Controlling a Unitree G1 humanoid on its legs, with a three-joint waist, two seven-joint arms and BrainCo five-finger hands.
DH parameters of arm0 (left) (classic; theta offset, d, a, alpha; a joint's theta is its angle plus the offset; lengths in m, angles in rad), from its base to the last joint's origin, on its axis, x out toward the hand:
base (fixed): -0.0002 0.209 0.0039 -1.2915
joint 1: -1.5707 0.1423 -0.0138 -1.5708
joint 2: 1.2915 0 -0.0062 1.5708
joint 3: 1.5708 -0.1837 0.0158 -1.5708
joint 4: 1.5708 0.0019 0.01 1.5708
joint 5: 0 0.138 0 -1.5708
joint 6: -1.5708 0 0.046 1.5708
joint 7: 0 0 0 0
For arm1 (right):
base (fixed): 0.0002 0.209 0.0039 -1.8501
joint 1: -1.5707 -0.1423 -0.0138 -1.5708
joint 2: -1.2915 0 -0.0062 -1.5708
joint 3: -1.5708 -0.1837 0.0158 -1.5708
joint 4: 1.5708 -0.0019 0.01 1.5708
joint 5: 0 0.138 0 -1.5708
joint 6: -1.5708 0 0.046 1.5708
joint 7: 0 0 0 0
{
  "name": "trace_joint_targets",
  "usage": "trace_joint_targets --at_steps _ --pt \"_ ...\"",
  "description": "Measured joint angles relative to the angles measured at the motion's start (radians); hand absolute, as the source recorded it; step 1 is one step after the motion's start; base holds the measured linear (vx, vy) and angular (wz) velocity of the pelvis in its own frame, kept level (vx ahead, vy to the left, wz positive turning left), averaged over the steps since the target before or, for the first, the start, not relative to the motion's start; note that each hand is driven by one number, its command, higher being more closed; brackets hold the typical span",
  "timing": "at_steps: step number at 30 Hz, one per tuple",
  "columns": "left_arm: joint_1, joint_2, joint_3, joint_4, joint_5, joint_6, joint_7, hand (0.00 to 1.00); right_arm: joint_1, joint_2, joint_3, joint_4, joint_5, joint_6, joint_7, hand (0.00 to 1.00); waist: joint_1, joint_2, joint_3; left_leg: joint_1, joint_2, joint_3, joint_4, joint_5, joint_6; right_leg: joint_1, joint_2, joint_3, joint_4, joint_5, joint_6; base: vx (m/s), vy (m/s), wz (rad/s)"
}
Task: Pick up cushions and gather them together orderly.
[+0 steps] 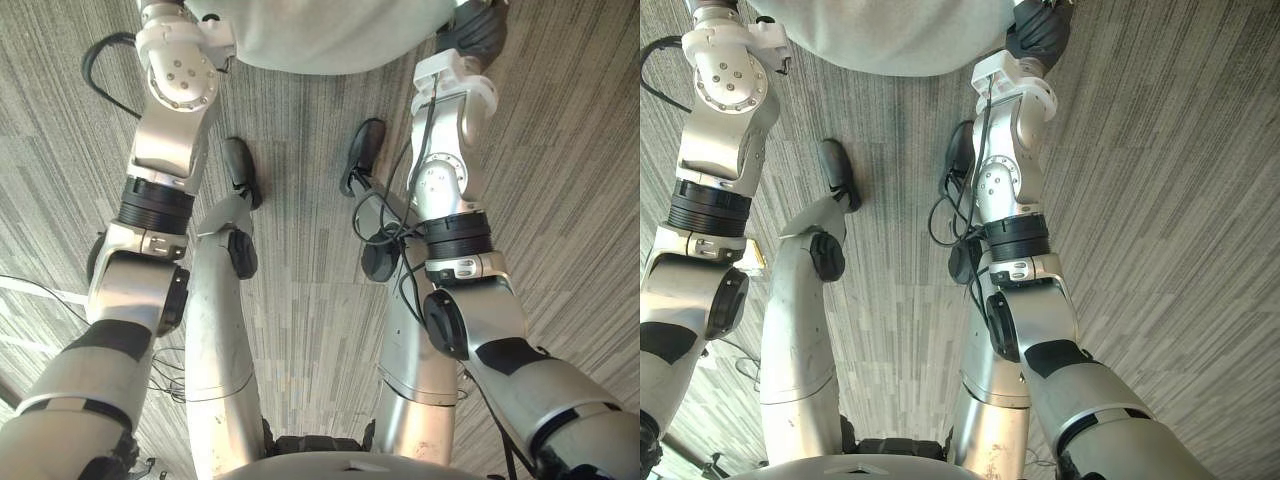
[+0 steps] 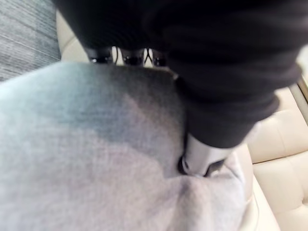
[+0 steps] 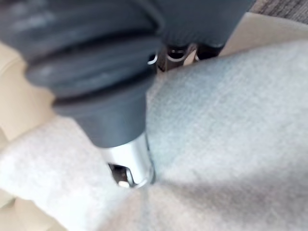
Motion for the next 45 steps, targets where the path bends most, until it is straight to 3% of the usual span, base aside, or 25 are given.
trace_joint_targets --at_steps 12,21,28,31,34,39,45 --pt "0.068 -0.070 0.017 -0.101 -0.041 -0.045 0.023 1.00 0.048 0.017 -0.002 -0.032 0.000 -0.005 0.000 1.00 -0.012 -0.001 0.000 0.039 0.005 -0.006 -0.033 0.021 -0.020 0.034 0.010 -0.009 -0.014 0.000 0.000 -0.02 -0.096 0.01" --pt "0.242 -0.080 0.028 -0.295 -0.041 -0.069 0.022 1.00 0.166 0.071 0.019 -0.161 -0.050 -0.005 0.003 1.00 -0.023 -0.001 0.000 0.185 0.013 -0.004 -0.065 0.023 -0.026 0.183 0.020 -0.015 -0.051 0.000 0.000 0.00 -0.081 0.00" --pt "0.498 -0.122 0.038 -0.519 -0.040 -0.095 0.023 1.00 0.346 0.112 0.085 -0.324 -0.183 0.004 0.001 1.00 -0.023 -0.011 -0.007 0.464 0.021 0.026 -0.120 -0.008 -0.029 0.455 0.037 -0.009 -0.124 -0.010 0.000 0.00 -0.075 -0.04" --pt "0.653 -0.151 0.038 -0.583 -0.037 -0.123 0.010 1.00 0.482 0.145 0.135 -0.378 -0.219 0.010 0.011 1.00 -0.022 -0.033 -0.109 0.556 0.023 0.046 -0.179 -0.010 -0.031 0.538 0.055 0.003 -0.193 -0.015 0.007 0.06 -0.062 -0.14" --pt "0.791 -0.187 0.036 -0.607 -0.037 -0.136 -0.015 1.00 0.631 0.152 0.183 -0.394 -0.249 0.022 0.030 1.00 -0.019 -0.046 -0.122 0.718 0.031 0.056 -0.196 -0.042 -0.040 0.698 0.068 0.012 -0.220 -0.021 0.018 0.13 -0.040 -0.10" --pt "1.034 -0.232 0.029 -0.656 -0.040 -0.140 -0.056 1.00 0.853 0.163 0.253 -0.395 -0.255 0.070 0.075 1.00 -0.014 -0.064 -0.148 0.987 0.036 0.078 -0.213 -0.108 -0.057 0.941 0.075 0.029 -0.213 -0.093 0.033 0.15 -0.005 -0.07" --pt "1.246 -0.263 0.033 -0.712 -0.040 -0.142 -0.122 1.00 1.052 0.164 0.291 -0.442 -0.319 0.114 0.143 1.00 0.006 -0.069 -0.295 1.216 0.028 0.117 -0.345 -0.117 -0.062 1.159 0.089 0.039 -0.341 -0.095 0.046 0.17 0.031 -0.05"
